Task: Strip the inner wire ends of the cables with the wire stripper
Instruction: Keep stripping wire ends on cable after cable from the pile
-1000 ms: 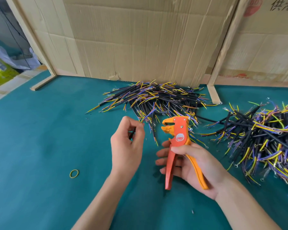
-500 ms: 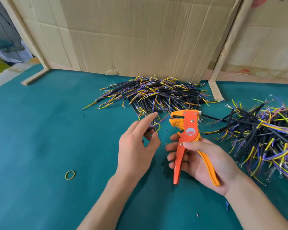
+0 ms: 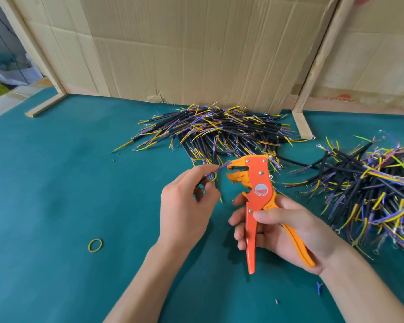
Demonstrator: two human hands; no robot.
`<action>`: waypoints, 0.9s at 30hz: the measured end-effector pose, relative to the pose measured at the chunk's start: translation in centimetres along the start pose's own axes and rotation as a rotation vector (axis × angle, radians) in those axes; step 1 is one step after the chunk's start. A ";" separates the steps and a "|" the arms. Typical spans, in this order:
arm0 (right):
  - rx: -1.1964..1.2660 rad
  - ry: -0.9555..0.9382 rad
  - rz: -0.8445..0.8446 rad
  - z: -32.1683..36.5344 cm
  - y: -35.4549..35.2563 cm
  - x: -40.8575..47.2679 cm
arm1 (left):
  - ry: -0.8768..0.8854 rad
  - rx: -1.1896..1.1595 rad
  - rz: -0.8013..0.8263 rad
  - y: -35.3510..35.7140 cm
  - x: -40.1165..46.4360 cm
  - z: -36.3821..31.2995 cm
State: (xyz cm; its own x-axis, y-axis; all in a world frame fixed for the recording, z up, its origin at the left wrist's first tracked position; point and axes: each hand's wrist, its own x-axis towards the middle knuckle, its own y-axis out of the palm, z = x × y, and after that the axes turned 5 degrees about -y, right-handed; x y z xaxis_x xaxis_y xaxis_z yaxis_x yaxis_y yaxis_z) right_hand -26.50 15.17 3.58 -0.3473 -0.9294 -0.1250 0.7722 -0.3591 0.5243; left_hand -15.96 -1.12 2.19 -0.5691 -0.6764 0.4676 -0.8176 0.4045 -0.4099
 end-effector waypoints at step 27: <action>-0.062 -0.013 0.027 -0.4 0.0 -0.1 | -0.008 -0.003 0.064 -0.4 0.3 0.4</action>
State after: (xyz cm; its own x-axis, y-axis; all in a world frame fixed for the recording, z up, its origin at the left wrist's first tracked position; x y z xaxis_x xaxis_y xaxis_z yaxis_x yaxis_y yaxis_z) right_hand -26.26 15.22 3.29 -0.3324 -0.9379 -0.0997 0.8127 -0.3385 0.4743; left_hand -15.76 -1.74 2.21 -0.6193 -0.6542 0.4342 -0.7799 0.4486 -0.4365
